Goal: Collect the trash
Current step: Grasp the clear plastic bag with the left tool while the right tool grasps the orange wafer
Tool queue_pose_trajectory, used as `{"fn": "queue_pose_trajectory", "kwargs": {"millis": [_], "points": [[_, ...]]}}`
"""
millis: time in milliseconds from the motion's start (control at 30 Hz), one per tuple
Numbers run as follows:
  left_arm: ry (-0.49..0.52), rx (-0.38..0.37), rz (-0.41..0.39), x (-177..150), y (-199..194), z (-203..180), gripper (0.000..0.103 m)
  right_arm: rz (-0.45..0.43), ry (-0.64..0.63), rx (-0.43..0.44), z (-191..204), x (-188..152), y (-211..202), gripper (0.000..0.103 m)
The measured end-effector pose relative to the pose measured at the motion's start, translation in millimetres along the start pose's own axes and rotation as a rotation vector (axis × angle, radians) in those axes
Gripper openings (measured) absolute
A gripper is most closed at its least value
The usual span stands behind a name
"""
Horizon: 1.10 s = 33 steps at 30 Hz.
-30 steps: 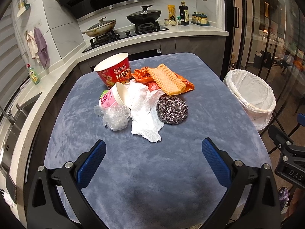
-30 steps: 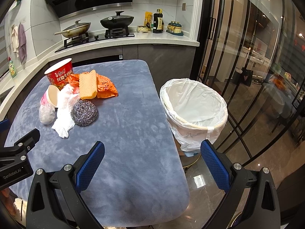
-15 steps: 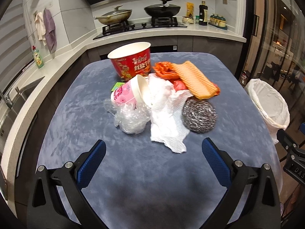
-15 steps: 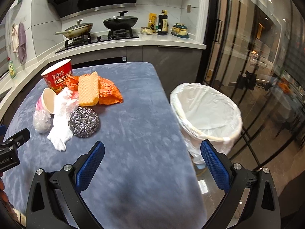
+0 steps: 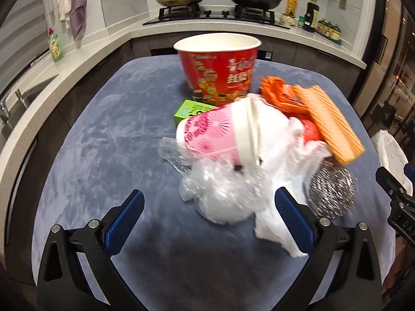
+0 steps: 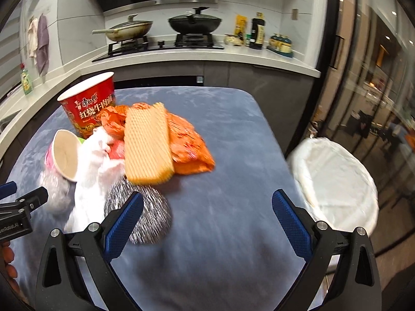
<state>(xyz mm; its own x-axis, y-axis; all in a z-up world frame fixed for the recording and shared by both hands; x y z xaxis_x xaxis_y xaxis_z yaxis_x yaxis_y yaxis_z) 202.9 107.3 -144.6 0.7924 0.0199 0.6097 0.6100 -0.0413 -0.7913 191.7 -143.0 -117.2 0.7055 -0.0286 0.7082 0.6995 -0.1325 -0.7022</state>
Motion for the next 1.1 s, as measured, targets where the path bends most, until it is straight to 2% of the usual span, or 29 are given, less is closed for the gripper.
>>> {"fn": "queue_pose_trajectory", "kwargs": {"millis": [100, 267, 333, 400, 533, 600, 700, 900, 1100], "points": [[-0.015, -0.008, 0.010, 4, 12, 7, 0.096, 0.013, 0.000, 0.024, 11, 6, 16, 0.087], [-0.019, -0.066, 0.024, 7, 27, 4, 0.095, 0.036, 0.033, 0.078, 26, 12, 35, 0.077], [-0.012, -0.087, 0.025, 7, 28, 1, 0.088, 0.054, 0.041, 0.098, 30, 11, 42, 0.065], [-0.012, -0.120, 0.037, 6, 30, -1, 0.075, 0.072, 0.057, 0.127, 34, 9, 47, 0.055], [-0.017, -0.159, 0.049, -2, 28, -2, 0.060, 0.083, 0.079, 0.177, 42, 5, 49, 0.030], [-0.005, -0.160, 0.040, -3, 25, -3, 0.048, 0.080, 0.070, 0.181, 46, 5, 47, 0.024], [-0.001, -0.173, 0.026, -4, 19, -3, 0.038, 0.070, 0.060, 0.179, 48, 6, 39, 0.012], [0.026, -0.178, -0.026, 0, -6, -6, 0.031, 0.016, 0.067, 0.207, 44, 15, 7, 0.010], [0.041, -0.195, -0.094, 8, -43, -12, 0.029, -0.062, 0.083, 0.199, 28, 29, -34, 0.010]]}}
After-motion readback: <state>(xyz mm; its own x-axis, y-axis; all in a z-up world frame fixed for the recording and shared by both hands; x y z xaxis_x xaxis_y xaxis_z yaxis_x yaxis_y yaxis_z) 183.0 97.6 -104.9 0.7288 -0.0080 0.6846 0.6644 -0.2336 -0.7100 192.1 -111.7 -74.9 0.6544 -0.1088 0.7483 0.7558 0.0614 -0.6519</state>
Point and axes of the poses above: each gripper's, at about its wrist camera, not at the fingertips, and y roughly the way its jaws point, z to its left, x to its top, the point moved 9 cm from there along y, roughly the way its jaws point, and after that the axes turned 3 degrees about -x, right-handed, at the moved point
